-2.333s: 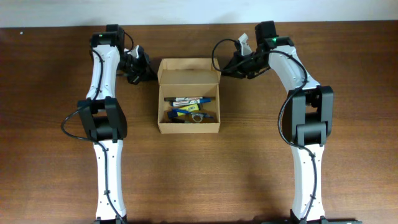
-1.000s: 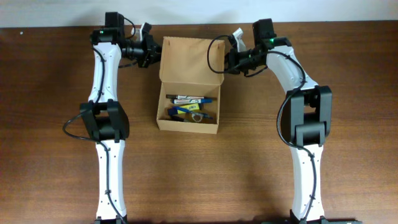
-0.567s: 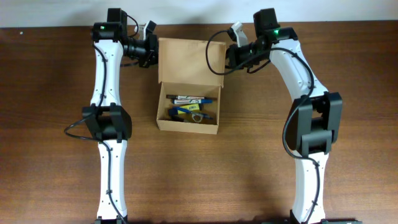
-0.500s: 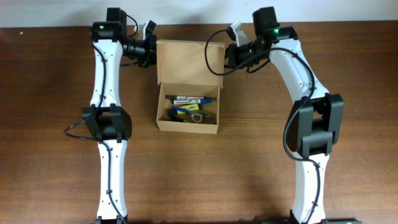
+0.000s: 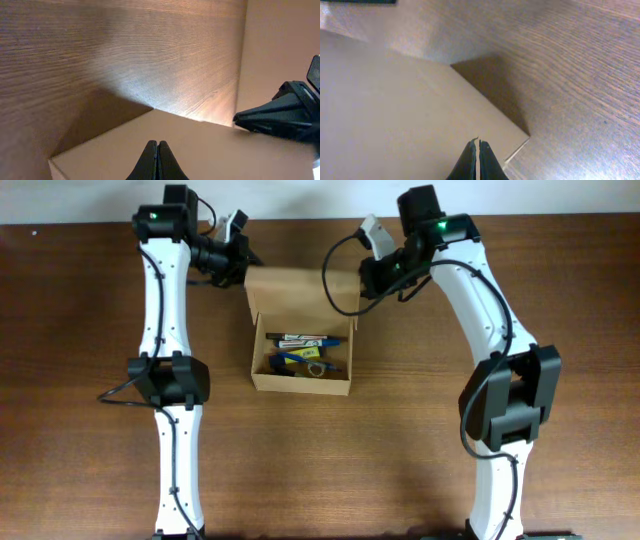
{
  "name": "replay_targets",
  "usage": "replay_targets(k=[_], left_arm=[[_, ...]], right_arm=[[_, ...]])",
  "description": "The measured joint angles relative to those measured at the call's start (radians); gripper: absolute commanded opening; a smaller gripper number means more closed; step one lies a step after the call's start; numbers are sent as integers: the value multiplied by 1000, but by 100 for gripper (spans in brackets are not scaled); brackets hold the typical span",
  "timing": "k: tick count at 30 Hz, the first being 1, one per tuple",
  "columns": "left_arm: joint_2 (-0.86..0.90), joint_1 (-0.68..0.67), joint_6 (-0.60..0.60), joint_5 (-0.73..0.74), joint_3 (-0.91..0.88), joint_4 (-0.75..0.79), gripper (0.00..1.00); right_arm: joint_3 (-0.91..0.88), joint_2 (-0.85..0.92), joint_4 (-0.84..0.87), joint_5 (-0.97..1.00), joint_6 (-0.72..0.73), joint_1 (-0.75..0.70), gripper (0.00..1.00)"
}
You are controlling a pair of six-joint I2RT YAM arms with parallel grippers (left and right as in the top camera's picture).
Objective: Pack container
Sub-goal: 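Grip the lid with both grippers and swing it forward over the box, then press the lid down onto the box with both grippers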
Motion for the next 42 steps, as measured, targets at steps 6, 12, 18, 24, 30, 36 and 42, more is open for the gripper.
replay_targets(k=[6, 12, 18, 24, 30, 36, 42], left_arm=[[-116, 0, 16, -33, 0, 0, 2], [-175, -12, 23, -117, 0, 0, 2], [-192, -75, 27, -274, 0, -1, 2], [-209, -163, 27, -422, -2, -1, 2], [-330, -205, 30, -559, -89, -1, 2], [-570, -217, 31, -679, -314, -3, 2], [-789, -225, 47, -726, -661, -5, 2]], right_arm=[[0, -73, -43, 79, -25, 69, 4], [0, -96, -112, 163, -34, 106, 4], [0, -97, -180, 248, -52, 122, 4], [0, -107, -261, 355, -57, 165, 4], [0, -158, -323, 441, -58, 224, 4], [0, -229, -341, 474, -58, 247, 4], [0, -257, -345, 484, -57, 247, 4]])
